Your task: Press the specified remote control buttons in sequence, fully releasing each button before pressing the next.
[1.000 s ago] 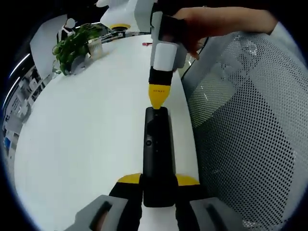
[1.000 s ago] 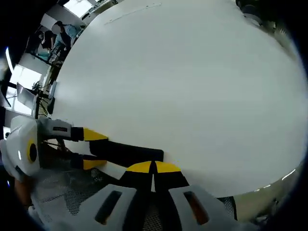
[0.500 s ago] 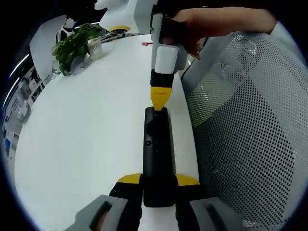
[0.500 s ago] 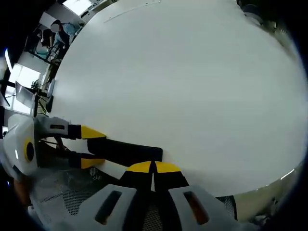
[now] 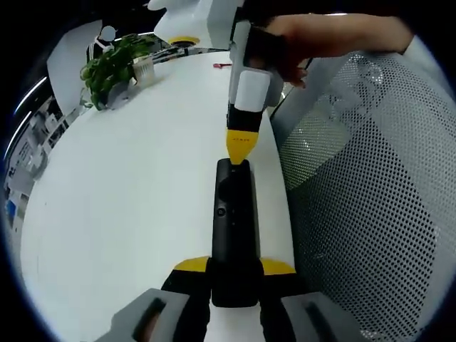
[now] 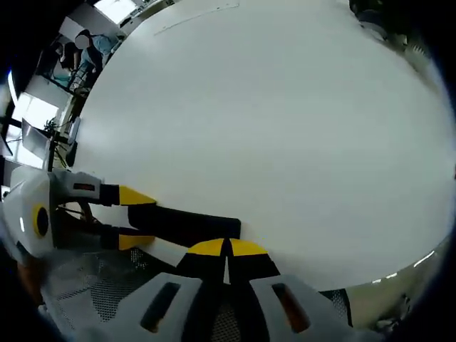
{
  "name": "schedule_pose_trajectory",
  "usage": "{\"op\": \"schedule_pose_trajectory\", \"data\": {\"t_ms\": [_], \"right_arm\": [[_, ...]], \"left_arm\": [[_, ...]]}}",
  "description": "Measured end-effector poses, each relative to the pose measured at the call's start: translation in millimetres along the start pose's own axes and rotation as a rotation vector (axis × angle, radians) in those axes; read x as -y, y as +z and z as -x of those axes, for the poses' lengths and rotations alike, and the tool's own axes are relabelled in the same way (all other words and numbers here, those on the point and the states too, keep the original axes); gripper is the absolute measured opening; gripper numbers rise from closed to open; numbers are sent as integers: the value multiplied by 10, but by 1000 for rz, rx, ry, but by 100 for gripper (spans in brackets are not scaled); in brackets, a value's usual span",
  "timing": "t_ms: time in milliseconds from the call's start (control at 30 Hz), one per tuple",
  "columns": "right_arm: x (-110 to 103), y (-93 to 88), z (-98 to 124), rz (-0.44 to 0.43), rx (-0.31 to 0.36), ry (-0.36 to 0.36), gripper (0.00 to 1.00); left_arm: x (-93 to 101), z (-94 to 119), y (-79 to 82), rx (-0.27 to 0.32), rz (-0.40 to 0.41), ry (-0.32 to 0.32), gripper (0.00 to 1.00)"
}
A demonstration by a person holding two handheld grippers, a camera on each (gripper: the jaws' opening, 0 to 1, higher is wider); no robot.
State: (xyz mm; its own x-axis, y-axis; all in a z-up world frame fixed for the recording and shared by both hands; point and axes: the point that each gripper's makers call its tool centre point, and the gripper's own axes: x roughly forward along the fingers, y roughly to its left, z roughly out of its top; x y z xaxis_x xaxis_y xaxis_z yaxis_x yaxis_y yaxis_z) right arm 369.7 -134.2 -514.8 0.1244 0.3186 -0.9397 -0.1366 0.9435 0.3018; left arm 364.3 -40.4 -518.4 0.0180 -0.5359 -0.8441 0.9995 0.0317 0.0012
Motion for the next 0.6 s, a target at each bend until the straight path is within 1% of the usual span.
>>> {"op": "schedule_pose_trajectory", "data": {"t_ms": [167, 233, 300, 400, 600], "right_arm": [[-18, 3, 13, 23, 5, -11, 0], [-85, 21, 27, 12, 16, 22, 0], [-107, 40, 30, 6, 23, 38, 0], [-131, 43, 13, 2, 14, 62, 0], [-112, 52, -30, 7, 6, 53, 0]], "left_arm": [[1, 0, 2, 1, -1, 1, 25], [1, 0, 2, 0, 0, 0, 25], [-1, 0, 2, 1, 2, 0, 25], [-2, 1, 2, 1, 1, 0, 25], [-2, 1, 3, 1, -1, -1, 25]]}}
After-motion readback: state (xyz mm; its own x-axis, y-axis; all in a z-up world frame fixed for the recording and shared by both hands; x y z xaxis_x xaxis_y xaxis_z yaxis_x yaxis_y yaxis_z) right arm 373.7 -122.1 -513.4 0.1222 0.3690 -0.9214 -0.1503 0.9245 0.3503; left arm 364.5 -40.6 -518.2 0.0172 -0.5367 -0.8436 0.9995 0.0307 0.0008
